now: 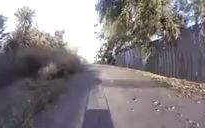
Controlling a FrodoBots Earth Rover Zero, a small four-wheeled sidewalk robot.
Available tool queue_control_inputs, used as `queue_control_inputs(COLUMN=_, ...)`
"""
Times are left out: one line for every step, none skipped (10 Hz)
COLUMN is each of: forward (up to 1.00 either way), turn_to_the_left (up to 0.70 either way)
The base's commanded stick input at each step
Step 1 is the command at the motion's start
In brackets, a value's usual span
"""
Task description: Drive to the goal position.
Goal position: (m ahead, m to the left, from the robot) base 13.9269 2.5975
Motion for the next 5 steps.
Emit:
queue_control_inputs(forward=1.0, turn_to_the_left=0.0)
queue_control_inputs(forward=1.0, turn_to_the_left=0.0)
queue_control_inputs(forward=1.0, turn_to_the_left=0.0)
queue_control_inputs(forward=1.0, turn_to_the_left=0.0)
queue_control_inputs(forward=1.0, turn_to_the_left=0.0)
